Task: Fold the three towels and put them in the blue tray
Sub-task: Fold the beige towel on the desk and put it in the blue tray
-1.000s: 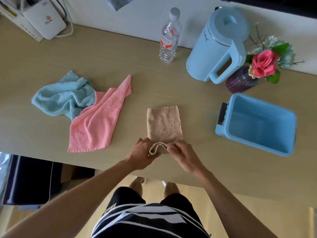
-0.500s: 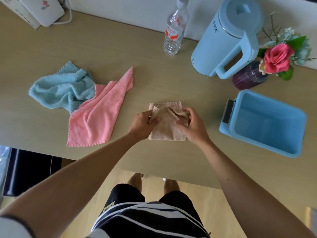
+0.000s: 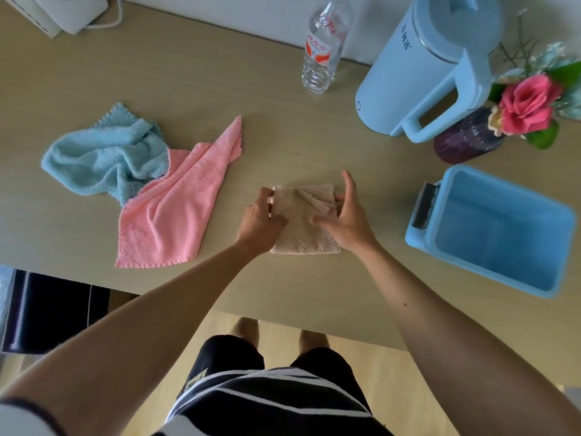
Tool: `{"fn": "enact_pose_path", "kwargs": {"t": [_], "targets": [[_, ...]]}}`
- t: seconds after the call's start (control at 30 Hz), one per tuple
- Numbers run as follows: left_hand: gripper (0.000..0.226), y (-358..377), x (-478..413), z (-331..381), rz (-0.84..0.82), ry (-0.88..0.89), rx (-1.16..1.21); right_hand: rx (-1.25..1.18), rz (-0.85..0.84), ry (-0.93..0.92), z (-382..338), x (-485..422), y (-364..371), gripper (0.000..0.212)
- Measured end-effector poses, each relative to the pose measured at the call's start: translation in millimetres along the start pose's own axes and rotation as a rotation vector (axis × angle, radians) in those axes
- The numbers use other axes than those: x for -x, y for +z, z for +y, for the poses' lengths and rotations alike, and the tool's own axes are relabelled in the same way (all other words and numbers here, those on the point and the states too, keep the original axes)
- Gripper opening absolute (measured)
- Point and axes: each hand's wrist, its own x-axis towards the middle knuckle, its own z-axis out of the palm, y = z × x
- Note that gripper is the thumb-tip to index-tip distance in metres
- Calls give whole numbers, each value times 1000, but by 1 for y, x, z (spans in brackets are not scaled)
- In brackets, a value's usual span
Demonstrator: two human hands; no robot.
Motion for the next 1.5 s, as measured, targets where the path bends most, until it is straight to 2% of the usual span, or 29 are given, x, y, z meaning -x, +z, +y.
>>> {"fn": "enact_pose_path", "kwargs": {"t": [0.2,0.33,0.4,0.47,0.53,0.6,0.67,0.77,0.93,1.0,1.07,1.17,1.3,1.33,1.4,1.47,1.5], "targets": [[56,6,0,-3,5,48,-98,181,237,6,14,-9,3,62],[67,8,2,-1,28,64,-159,287,414,36,9,-12,2,57],[74,9,5,0,65,78,-172,382,504,-84,9,-9,1,48],[75,8,9,1,125,130,-222,458,420,-310,9,-3,3,27],[66,7,14,0,220,307,-418,517,235,-431,10,3,9,12],[52,8,16,-4,231,592,-651,617,130,-454,13,7,14,25],[49,11,13,-13,97,758,-775,729,109,-431,17,8,16,44],[68,11,6,-29,-66,684,-847,832,92,-338,23,10,17,64],[90,10,3,-39,-171,597,-931,876,14,-214,33,19,26,83],[96,8,0,-31,-153,538,-900,789,116,-133,30,29,31,88],[90,7,-7,-20,-93,481,-822,669,276,-32,26,41,39,87],[78,8,-17,-2,-42,398,-782,562,406,120,24,55,53,80],[73,13,-25,14,-10,375,-848,451,432,275,21,52,59,73],[68,14,-25,14,-9,361,-852,415,421,328,22,50,58,65],[53,13,-25,15,-22,303,-843,364,392,403,24,43,57,35],[36,9,-23,16,-62,224,-779,315,377,408,26,39,54,11],[27,7,-20,17,-97,181,-708,266,363,383,26,40,52,8]]}}
